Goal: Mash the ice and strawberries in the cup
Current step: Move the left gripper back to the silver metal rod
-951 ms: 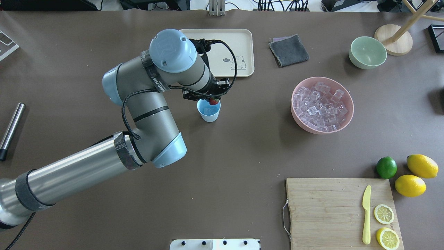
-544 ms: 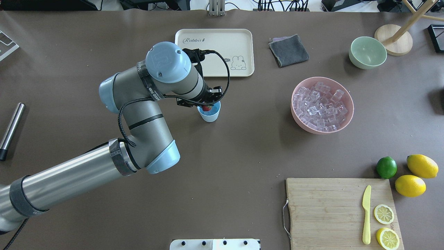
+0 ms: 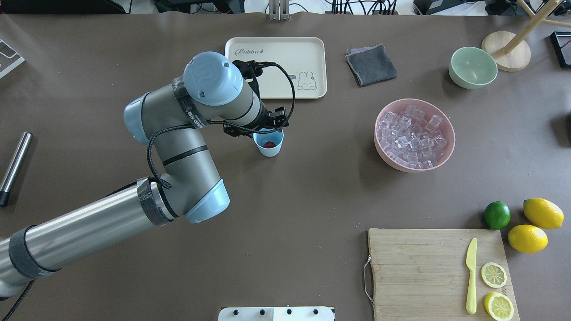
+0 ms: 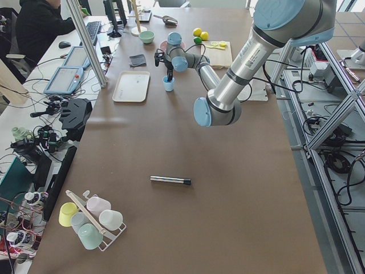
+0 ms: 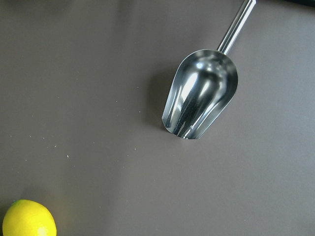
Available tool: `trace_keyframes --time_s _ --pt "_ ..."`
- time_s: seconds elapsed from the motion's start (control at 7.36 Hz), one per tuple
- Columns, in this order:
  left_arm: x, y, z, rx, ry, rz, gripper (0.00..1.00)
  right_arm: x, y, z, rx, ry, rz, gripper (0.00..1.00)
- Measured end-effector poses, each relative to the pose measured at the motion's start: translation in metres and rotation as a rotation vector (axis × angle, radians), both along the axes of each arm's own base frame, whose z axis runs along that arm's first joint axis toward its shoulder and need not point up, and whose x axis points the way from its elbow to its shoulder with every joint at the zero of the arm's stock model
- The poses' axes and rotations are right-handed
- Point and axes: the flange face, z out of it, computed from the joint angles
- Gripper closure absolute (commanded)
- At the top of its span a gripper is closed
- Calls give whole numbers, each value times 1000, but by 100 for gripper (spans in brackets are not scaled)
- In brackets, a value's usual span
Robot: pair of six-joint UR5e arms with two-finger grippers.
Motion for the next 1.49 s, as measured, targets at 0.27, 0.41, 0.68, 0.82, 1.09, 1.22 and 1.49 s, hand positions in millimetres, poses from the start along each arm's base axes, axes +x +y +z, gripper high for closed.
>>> trace_keyframes --time_s 0.27,0.41,0.68,0.82,1.09,1.22,1.49 --pt "-57 -14 48 10 -27 -17 3 0 -1 -1 2 0 0 0" --pt "-109 -32 94 5 -57 3 3 0 0 0 1 0 -1 0" --pt "-224 -67 197 18 -141 56 3 1 1 0 1 0 1 0" --pt "-271 -73 248 42 -196 88 3 1 1 0 1 0 2 0" --pt "-332 -64 348 67 -269 136 3 2 1 -1 2 0 4 0" --pt "-346 -58 400 84 -274 140 3 3 0 -2 4 1 4 0" --pt "-358 -45 474 109 -269 136 3 3 0 -1 3 4 6 0"
